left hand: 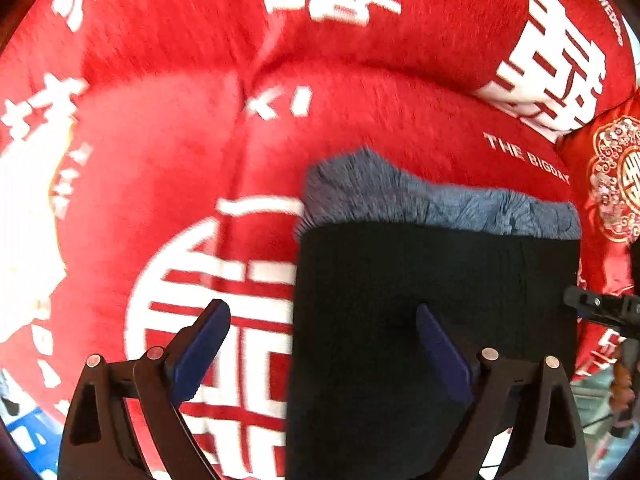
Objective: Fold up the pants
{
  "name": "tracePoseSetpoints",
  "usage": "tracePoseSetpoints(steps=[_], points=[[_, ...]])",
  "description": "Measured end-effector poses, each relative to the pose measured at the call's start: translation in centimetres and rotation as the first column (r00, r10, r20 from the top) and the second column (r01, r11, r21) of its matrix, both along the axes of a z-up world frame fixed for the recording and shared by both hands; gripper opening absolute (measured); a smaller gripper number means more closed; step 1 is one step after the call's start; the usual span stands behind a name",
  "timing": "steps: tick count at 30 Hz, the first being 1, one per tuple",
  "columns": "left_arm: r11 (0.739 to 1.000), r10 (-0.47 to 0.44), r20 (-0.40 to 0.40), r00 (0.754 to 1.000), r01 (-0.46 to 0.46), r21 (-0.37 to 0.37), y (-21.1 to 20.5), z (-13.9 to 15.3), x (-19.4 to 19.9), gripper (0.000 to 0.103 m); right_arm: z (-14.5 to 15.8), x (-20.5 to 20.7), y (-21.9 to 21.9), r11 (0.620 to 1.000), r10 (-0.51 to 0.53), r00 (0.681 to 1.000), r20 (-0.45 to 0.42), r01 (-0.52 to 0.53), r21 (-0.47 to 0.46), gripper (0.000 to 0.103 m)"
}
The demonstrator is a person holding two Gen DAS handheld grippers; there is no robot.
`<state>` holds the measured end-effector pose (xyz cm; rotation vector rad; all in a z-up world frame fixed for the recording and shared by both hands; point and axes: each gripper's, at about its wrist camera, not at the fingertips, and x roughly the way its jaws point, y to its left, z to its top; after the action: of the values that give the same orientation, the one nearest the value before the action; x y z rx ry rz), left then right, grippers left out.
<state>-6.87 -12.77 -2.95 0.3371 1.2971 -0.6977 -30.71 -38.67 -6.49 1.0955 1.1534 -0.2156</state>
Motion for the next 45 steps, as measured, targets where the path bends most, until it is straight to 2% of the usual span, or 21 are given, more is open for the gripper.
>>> tracePoseSetpoints(steps=[2, 3, 5, 6, 10, 14, 17, 19, 21, 25, 27, 31, 33, 37, 39, 45], points=[[1.000, -0.013, 0.001, 1.000, 0.013, -0.029, 0.5, 1.3, -0.4, 0.095, 1.7, 0.1, 0.9, 0.994, 0.020, 0.998, -0.053, -0.025, -0.110, 0.055], [0.999, -0.022, 0.002, 1.000, 0.023, -0.035, 0.4, 1.7, -0.7, 0.095, 2.3, -0.1, 1.3, 0.989, 0.024, 0.997, -0.072, -0.034, -0.145, 0.043], [0.998, -0.059, 0.015, 0.998, 0.059, -0.029, 0.5, 2.3, -2.0, 0.095, 3.2, -0.5, 2.3, 0.985, 0.024, 0.996, -0.083, -0.038, -0.169, 0.027], [0.997, -0.071, 0.013, 0.997, 0.071, -0.027, 0.7, 2.4, -2.6, 0.095, 3.6, -0.7, 2.7, 0.983, 0.018, 0.996, -0.089, -0.034, -0.178, 0.023], [0.998, -0.070, -0.053, 0.996, 0.069, -0.011, 0.9, 0.8, -4.5, 0.095, 4.7, -1.1, 5.2, 0.967, 0.024, 0.993, -0.114, -0.052, -0.249, 0.020], [0.998, -0.043, -0.056, 0.997, 0.046, 0.051, 1.7, -2.0, -5.5, 0.095, 2.9, -1.5, 6.9, 0.959, 0.048, 0.981, -0.189, -0.097, -0.265, 0.020], [1.000, 0.008, -0.124, 0.992, -0.005, 0.022, 2.3, -3.5, -4.9, 0.095, 1.7, -1.0, 6.9, 0.952, 0.047, 0.979, -0.199, -0.104, -0.288, 0.020], [1.000, 0.007, -0.124, 0.992, -0.004, 0.025, 2.6, -3.3, -4.9, 0.095, 1.9, -0.6, 7.0, 0.948, 0.053, 0.978, -0.204, -0.113, -0.296, 0.020], [0.998, -0.022, -0.077, 0.997, 0.025, 0.050, 2.5, -2.4, -5.3, 0.095, 2.5, -0.6, 7.1, 0.941, 0.047, 0.971, -0.233, -0.122, -0.317, 0.030], [0.994, -0.063, -0.037, 0.997, 0.066, 0.091, 2.8, -0.8, -6.1, 0.095, 3.3, -1.7, 7.0, 0.949, -0.017, 0.962, -0.273, -0.070, -0.306, 0.038], [0.991, -0.076, -0.016, 0.997, 0.077, 0.112, 3.2, 0.2, -6.7, 0.095, 3.7, -2.3, 7.1, 0.951, -0.039, 0.954, -0.299, -0.056, -0.304, 0.053], [0.983, -0.088, 0.014, 0.996, 0.085, 0.161, 3.6, 1.8, -8.0, 0.095, 5.0, -2.6, 8.2, 0.946, -0.047, 0.943, -0.328, -0.064, -0.318, 0.066], [0.982, -0.091, 0.001, 0.996, 0.090, 0.167, 4.1, 2.6, -8.6, 0.095, 5.7, -2.4, 9.1, 0.940, -0.039, 0.941, -0.336, -0.079, -0.331, 0.079], [0.981, -0.091, -0.006, 0.996, 0.091, 0.169, 4.2, 4.0, -9.8, 0.096, 7.5, -1.1, 11.4, 0.925, -0.021, 0.946, -0.323, -0.104, -0.365, 0.082], [0.980, -0.092, -0.009, 0.996, 0.092, 0.175, 4.4, 4.8, -10.3, 0.103, 8.3, -0.9, 12.2, 0.925, -0.015, 0.950, -0.313, -0.105, -0.366, 0.084], [0.978, -0.102, 0.009, 0.995, 0.098, 0.182, 4.4, 7.1, -11.2, 0.103, 10.8, -0.3, 14.1, 0.912, -0.007, 0.956, -0.294, -0.115, -0.395, 0.087]])
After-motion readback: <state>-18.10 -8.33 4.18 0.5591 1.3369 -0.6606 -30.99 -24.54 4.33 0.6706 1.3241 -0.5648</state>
